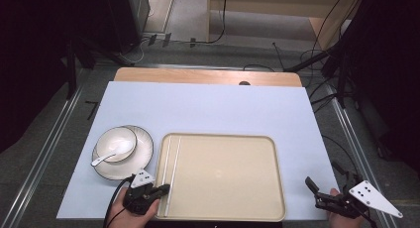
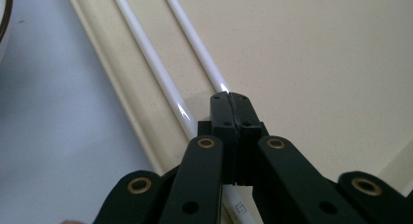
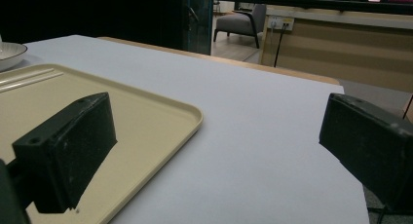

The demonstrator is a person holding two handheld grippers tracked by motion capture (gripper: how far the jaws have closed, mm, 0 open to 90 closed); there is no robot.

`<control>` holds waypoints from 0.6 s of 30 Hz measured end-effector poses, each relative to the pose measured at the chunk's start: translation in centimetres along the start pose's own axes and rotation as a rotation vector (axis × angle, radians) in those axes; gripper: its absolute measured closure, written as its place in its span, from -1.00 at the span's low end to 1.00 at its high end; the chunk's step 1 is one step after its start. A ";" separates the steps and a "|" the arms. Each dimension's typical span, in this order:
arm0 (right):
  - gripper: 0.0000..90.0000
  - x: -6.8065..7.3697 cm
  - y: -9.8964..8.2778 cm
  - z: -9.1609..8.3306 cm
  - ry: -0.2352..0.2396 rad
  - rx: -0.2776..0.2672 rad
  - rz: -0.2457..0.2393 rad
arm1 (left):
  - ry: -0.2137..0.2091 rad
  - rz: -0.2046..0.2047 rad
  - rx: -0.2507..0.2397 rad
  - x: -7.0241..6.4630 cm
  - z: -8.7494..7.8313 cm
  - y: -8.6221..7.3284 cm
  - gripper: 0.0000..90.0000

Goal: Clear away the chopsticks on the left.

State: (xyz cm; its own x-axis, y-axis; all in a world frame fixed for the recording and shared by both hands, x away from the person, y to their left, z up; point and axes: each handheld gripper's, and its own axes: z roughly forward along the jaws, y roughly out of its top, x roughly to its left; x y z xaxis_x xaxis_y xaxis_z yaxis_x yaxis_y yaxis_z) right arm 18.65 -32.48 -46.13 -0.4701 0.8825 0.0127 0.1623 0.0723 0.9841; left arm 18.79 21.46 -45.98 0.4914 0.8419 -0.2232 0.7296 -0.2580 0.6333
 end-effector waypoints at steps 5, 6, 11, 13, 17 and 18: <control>-1.00 0.0 0.0 0.0 0.000 0.001 0.000 | -0.005 -0.008 -0.005 0.1 0.0 0.0 1.00; -1.00 0.0 0.0 0.0 0.000 0.000 -0.001 | -0.005 -0.009 -0.021 0.3 -0.2 0.0 1.00; -1.00 -0.1 0.0 0.1 0.000 0.003 -0.006 | -0.026 -0.023 -0.059 0.7 -0.6 0.0 0.84; -1.00 -0.2 0.0 0.1 -0.003 0.001 -0.005 | -0.028 -0.032 -0.120 1.3 -1.2 0.0 0.74; -1.00 -0.2 0.0 0.2 -0.002 0.006 -0.003 | -0.009 -0.014 -0.207 2.1 -2.0 0.3 0.36; -1.00 -0.2 0.0 0.2 -0.004 0.006 -0.002 | 0.008 0.001 -0.220 2.2 -2.1 0.4 0.24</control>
State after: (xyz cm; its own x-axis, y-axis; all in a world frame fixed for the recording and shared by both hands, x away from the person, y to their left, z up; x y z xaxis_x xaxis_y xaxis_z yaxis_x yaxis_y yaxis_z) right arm 18.91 -32.59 -46.20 -0.4674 0.8840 0.0097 0.1664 0.0772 0.9830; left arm 19.15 24.19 -44.70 0.4875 0.8456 -0.2173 0.6072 -0.1496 0.7803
